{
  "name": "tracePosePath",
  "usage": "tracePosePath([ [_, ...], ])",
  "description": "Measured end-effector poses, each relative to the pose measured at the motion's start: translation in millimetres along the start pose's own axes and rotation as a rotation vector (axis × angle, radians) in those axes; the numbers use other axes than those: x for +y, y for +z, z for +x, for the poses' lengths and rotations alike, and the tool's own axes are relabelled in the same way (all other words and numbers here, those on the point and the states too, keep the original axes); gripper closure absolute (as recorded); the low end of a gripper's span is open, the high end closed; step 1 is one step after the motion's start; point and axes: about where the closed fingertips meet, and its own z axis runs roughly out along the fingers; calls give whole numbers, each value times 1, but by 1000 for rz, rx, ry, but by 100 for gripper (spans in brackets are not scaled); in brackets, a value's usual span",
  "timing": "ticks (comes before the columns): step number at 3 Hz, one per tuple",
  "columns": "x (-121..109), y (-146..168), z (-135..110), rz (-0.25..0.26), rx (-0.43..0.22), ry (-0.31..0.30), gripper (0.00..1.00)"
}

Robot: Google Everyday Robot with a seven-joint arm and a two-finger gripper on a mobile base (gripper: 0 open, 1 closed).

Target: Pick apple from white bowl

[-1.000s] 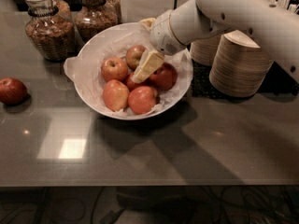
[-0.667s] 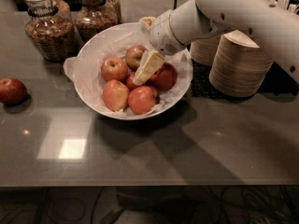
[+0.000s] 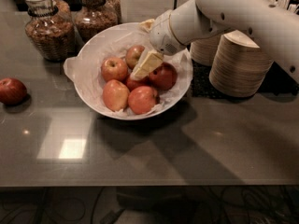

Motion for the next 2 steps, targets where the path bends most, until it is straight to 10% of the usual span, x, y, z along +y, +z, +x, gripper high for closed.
tracePosePath([
  [2, 0, 0, 0, 0, 0, 0, 46],
])
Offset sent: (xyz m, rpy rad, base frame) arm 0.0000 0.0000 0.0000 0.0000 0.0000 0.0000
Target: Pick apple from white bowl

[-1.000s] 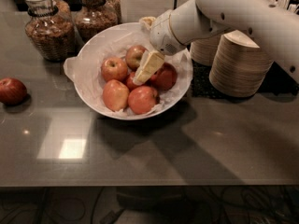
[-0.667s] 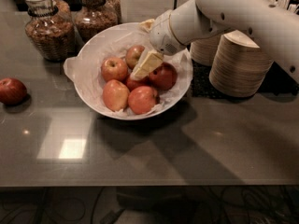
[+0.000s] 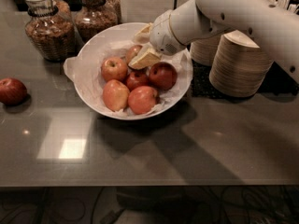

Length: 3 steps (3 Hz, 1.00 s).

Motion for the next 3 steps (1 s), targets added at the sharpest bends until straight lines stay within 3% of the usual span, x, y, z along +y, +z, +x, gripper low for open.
tracePosePath([
  [1, 0, 0, 0, 0, 0, 0, 45],
  [3, 0, 0, 0, 0, 0, 0, 27],
])
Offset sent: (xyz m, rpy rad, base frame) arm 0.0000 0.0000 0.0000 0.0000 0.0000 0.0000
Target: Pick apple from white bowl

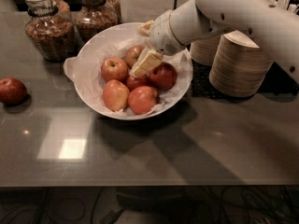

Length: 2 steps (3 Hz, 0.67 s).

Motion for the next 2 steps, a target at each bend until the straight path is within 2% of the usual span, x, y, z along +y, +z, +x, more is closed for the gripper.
tracePosePath([
  [1, 0, 0, 0, 0, 0, 0, 8],
  [2, 9, -9, 5, 21, 12, 17, 10],
])
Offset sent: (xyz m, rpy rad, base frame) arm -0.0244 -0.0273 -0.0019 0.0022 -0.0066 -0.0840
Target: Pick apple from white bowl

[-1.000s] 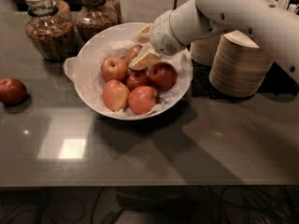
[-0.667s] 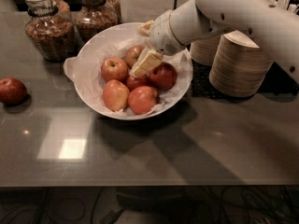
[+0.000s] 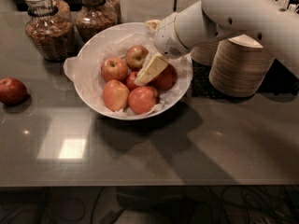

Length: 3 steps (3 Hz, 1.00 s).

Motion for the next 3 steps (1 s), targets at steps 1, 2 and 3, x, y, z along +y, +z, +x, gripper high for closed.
tracePosePath([
  [1, 10, -16, 3, 31, 13, 15, 18],
  [2, 11, -17, 4, 31, 15, 16, 24],
  [3, 11, -17, 4, 31, 15, 16, 36],
])
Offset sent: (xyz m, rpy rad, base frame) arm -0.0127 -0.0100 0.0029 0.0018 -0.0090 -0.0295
